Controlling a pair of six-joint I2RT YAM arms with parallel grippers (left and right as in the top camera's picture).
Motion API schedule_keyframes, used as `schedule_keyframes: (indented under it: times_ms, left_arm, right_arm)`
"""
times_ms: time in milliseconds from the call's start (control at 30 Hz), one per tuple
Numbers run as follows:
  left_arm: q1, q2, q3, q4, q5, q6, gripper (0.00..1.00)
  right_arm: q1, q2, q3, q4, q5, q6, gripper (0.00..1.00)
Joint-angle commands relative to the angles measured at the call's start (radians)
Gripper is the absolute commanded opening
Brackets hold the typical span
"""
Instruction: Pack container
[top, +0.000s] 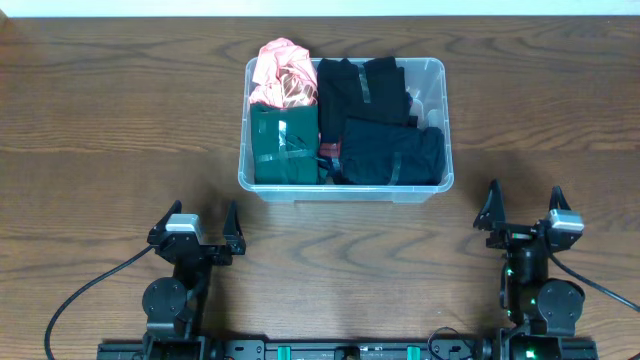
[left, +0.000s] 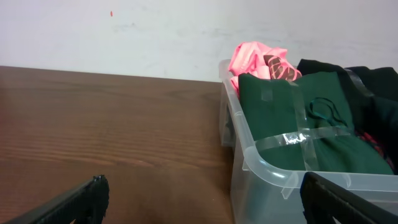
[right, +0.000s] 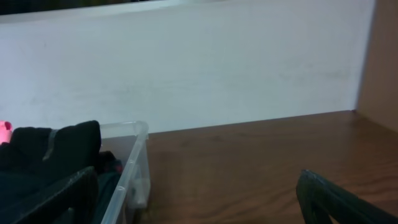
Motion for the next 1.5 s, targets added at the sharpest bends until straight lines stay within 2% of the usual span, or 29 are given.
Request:
schedule_keyframes:
  times_ms: [0, 333, 700, 1000, 1467]
  left_arm:
    - [0.005, -0.005, -0.017, -0.034, 0.014, 0.009, 0.98]
    - [0.005, -0.005, -0.017, -0.034, 0.014, 0.009, 0.98]
    - [0.005, -0.005, -0.017, -0.034, 0.014, 0.009, 0.98]
    - [0.005, -0.005, -0.017, -0.034, 0.014, 0.009, 0.98]
    - [0.005, -0.005, -0.017, -0.034, 0.014, 0.009, 0.98]
  right_arm:
    - [0.019, -0.037, -0.04, -0.002, -0.007, -0.017, 0.99]
    - [0.025, -0.137, -0.038, -0.161, -0.003, -0.018, 0.99]
    - [0.039, -0.153, -0.038, -0.277, -0.003, -0.019, 0.99]
    - [0.039, -0.153, -0.038, -0.278, -0.008, -0.079, 0.99]
    - [0.039, -0.153, -0.038, -0.28, -0.007, -0.099, 0.99]
